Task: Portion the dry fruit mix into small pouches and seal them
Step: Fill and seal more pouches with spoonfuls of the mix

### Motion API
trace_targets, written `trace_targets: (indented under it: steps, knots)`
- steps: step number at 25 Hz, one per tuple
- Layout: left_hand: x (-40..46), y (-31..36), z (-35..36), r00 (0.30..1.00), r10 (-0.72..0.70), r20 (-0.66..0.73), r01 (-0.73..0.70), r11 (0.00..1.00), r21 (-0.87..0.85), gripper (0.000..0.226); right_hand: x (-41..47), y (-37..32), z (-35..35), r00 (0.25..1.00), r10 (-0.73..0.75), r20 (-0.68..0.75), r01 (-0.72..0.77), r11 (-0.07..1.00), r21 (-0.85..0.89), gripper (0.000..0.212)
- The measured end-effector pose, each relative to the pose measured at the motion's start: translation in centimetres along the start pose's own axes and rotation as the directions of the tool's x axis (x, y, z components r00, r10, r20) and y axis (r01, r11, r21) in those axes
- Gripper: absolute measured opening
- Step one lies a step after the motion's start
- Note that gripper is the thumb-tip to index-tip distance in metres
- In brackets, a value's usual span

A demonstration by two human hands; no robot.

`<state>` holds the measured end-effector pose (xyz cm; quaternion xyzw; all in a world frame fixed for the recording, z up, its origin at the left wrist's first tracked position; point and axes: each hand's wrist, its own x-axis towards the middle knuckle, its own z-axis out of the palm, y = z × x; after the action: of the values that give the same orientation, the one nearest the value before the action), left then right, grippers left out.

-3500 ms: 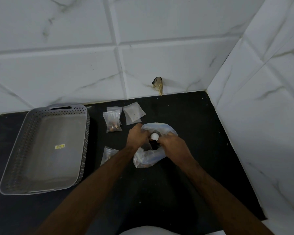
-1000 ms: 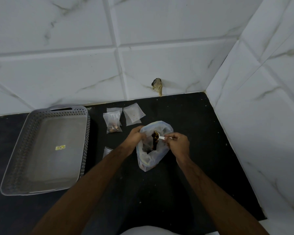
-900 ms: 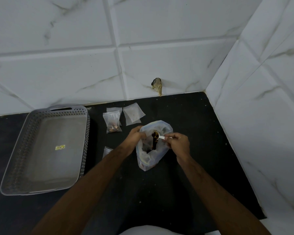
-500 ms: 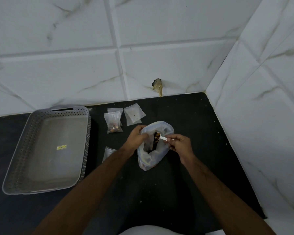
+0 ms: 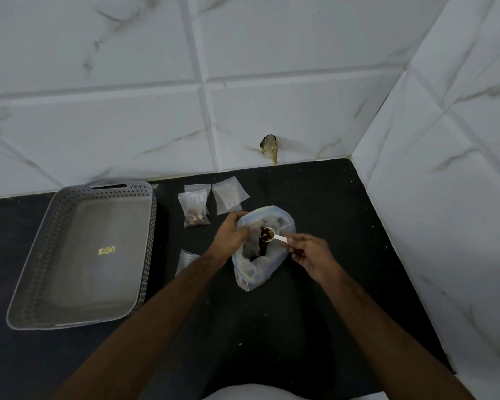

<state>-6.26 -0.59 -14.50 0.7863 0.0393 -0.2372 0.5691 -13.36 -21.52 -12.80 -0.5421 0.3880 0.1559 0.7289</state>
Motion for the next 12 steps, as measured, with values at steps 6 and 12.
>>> trace_targets:
  steps: [6,12]
  knots:
    - [-0.3,0.0,-0.3,0.998,0.063,-0.013,-0.062,0.997,0.053,0.037,-0.7,-0.4,-0.8,0.999,0.013,0.046,-0.014,1.0,0.005,0.021]
    - [-2.0,-0.2,-1.4,0.987,0.163,0.0,-0.161,0.974,0.159,0.049,-1.8,-1.2,-0.7,0.993,-0.027,0.115,0.027,1.0,0.003,0.02]
